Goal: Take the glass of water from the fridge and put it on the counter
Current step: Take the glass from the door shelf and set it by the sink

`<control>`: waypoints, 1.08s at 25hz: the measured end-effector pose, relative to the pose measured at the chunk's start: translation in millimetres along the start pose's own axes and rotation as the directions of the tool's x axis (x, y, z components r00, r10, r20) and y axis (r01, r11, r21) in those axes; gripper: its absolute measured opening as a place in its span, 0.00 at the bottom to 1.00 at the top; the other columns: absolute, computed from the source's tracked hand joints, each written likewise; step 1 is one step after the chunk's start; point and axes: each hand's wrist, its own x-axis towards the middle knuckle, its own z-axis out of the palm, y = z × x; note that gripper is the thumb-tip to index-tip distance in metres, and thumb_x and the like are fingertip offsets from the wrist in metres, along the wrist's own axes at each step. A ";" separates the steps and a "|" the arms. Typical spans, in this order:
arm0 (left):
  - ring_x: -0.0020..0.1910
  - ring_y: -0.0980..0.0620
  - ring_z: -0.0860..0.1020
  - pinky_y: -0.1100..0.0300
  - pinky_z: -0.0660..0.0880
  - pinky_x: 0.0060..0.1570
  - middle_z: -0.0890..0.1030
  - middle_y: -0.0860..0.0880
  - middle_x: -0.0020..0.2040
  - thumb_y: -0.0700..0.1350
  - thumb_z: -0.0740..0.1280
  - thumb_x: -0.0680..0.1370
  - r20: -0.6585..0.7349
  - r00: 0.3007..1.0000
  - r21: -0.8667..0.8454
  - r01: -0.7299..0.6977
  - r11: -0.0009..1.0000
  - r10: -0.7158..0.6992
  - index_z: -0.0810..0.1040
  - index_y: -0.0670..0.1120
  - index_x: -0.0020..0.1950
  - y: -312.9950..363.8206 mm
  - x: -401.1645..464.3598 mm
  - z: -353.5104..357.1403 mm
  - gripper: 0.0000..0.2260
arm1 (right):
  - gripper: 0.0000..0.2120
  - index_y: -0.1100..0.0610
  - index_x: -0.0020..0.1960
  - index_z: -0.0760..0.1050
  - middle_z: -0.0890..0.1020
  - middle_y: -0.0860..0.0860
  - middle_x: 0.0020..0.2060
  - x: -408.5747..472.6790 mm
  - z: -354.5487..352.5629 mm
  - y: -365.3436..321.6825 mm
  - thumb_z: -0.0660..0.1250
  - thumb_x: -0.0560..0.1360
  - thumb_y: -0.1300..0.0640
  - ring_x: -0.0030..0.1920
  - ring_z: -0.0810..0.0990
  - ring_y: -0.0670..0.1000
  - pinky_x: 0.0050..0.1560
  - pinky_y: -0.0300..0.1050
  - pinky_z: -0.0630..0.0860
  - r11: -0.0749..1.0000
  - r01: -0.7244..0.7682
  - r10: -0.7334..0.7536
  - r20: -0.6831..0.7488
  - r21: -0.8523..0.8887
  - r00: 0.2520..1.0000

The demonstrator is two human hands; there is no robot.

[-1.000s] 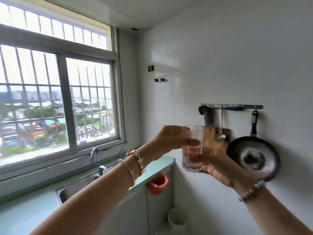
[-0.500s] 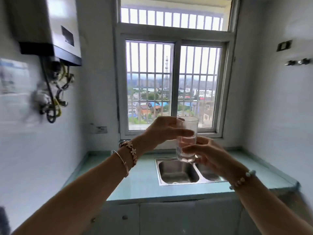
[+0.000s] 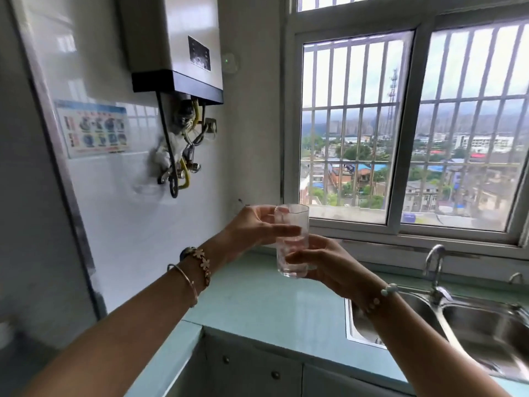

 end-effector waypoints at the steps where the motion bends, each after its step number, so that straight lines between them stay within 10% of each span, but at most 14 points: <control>1: 0.53 0.49 0.84 0.57 0.81 0.51 0.84 0.46 0.55 0.42 0.75 0.72 -0.009 1.000 -0.025 0.019 1.000 -0.019 0.78 0.48 0.59 -9.2 10.9 -3.0 0.17 | 0.25 0.60 0.62 0.78 0.84 0.61 0.57 14.2 -5.0 5.9 0.76 0.66 0.62 0.56 0.84 0.58 0.55 0.52 0.82 1.000 -0.010 0.010 0.010 0.007 1.000; 27: 0.60 0.52 0.79 0.61 0.77 0.58 0.80 0.49 0.61 0.37 0.80 0.63 0.095 0.873 0.047 0.476 0.878 -0.479 0.73 0.43 0.68 -420.8 253.7 -12.6 0.35 | 0.35 0.55 0.62 0.75 0.84 0.55 0.54 300.9 -98.1 371.8 0.76 0.56 0.52 0.51 0.84 0.56 0.49 0.59 0.83 0.854 -0.392 0.331 -0.224 -0.343 0.917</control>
